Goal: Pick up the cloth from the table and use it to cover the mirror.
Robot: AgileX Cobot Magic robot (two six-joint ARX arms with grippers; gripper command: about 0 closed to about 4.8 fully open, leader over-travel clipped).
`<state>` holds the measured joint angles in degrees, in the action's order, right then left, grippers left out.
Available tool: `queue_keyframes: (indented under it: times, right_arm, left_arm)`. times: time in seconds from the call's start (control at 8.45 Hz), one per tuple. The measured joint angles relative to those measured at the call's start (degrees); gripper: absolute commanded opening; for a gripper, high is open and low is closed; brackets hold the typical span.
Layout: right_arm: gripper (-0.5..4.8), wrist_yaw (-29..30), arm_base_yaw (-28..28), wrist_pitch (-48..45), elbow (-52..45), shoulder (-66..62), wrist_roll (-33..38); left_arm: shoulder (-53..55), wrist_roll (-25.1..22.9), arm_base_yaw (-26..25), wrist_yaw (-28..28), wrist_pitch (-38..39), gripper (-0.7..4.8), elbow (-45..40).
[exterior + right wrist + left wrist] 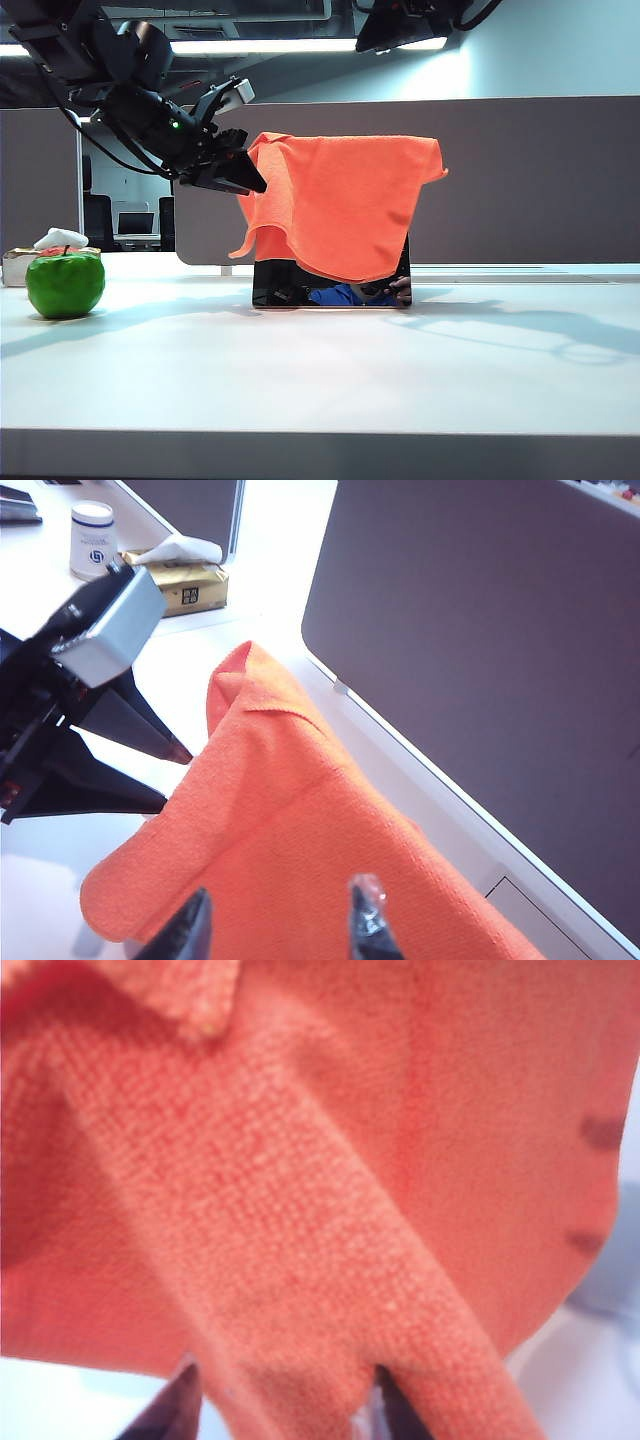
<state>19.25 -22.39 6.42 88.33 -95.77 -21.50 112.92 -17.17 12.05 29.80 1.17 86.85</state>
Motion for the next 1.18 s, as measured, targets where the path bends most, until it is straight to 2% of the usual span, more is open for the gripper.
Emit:
queue_keyframes:
  times: [0.12, 0.24, 0.35, 0.59, 1.18]
  right_arm:
    - [1.79, -0.15, 0.02, 0.09, 0.00, 0.00, -0.02]
    - [1.78, -0.15, 0.00, 0.11, 0.00, 0.00, -0.02]
    - [1.79, -0.15, 0.02, 0.13, 0.00, 0.00, 0.00]
    - [1.78, -0.15, 0.00, 0.15, 0.00, 0.00, -0.02]
    - [1.77, -0.13, 0.00, 1.29, 0.00, 0.00, 0.00]
  left_arm:
    - [-0.02, -0.02, 0.00, 0.02, 0.00, 2.14, 0.00]
    - [-0.02, -0.09, 0.00, 0.02, 0.42, 1.15, 0.00]
    - [-0.02, -0.46, 0.00, 0.00, 0.42, 0.56, 0.00]
    - [-0.02, -1.16, 0.02, -1.84, 0.44, -0.06, 0.00]
    - [-0.02, -2.34, 0.02, -2.95, 4.02, -0.06, 0.00]
